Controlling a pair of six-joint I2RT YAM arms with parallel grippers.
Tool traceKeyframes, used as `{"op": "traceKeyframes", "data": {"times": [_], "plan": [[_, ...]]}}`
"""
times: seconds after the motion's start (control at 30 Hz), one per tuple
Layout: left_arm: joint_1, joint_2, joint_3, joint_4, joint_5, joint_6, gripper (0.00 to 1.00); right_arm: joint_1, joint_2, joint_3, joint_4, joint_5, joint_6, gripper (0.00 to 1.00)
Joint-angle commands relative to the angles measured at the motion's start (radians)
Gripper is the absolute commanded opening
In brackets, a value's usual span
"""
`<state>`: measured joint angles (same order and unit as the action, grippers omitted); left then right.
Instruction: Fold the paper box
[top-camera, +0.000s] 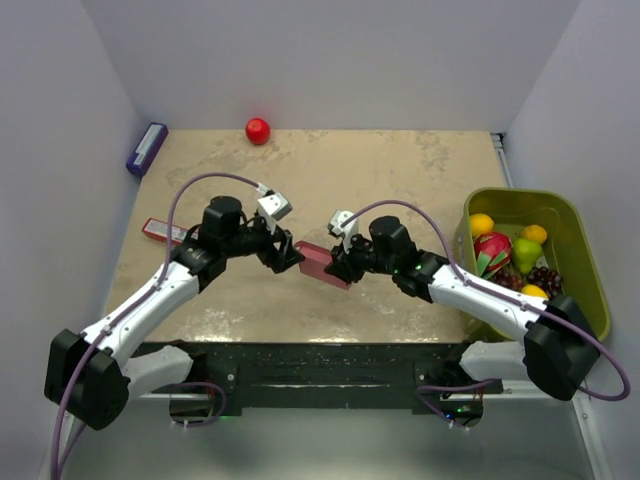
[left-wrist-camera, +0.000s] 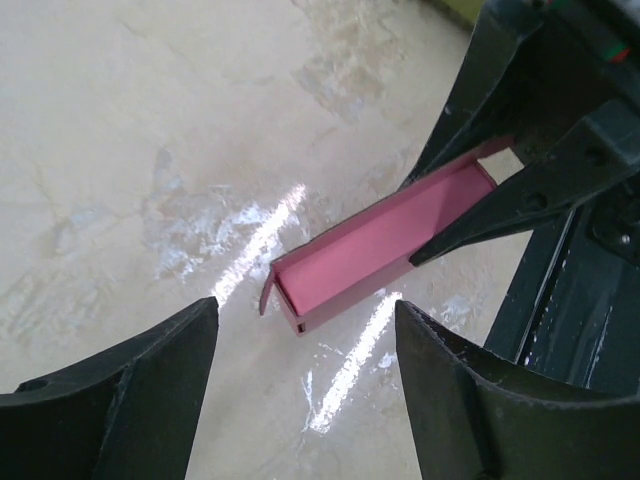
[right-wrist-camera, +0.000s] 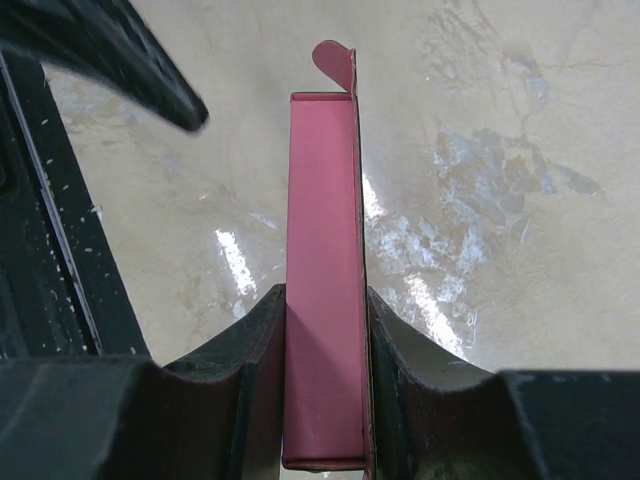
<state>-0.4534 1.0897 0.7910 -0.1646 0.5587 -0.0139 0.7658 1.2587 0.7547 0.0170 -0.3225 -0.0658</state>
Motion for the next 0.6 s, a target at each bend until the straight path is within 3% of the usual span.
{"op": "traceKeyframes", "data": {"times": [0.0, 0.1, 0.3, 0.43, 0.57], "plan": [[-0.031, 0.067, 0.037, -0.016, -0.054, 0.068, 0.74, 0.003, -0.004, -0.012, 0.103, 0.025, -0.029, 0.23], [-0.036, 0.102, 0.036, -0.004, -0.040, 0.068, 0.72, 0.003, 0.004, -0.020, 0.104, 0.019, -0.037, 0.23], [-0.037, 0.075, 0.019, 0.028, -0.141, 0.062, 0.69, 0.003, 0.021, -0.022, 0.104, -0.010, -0.045, 0.23], [-0.037, 0.050, -0.004, 0.066, -0.090, 0.048, 0.70, 0.004, 0.038, -0.017, 0.106, -0.023, -0.046, 0.23], [-0.037, 0.081, 0.005, 0.059, -0.062, 0.046, 0.62, 0.004, 0.042, -0.011, 0.103, -0.026, -0.046, 0.23]]}}
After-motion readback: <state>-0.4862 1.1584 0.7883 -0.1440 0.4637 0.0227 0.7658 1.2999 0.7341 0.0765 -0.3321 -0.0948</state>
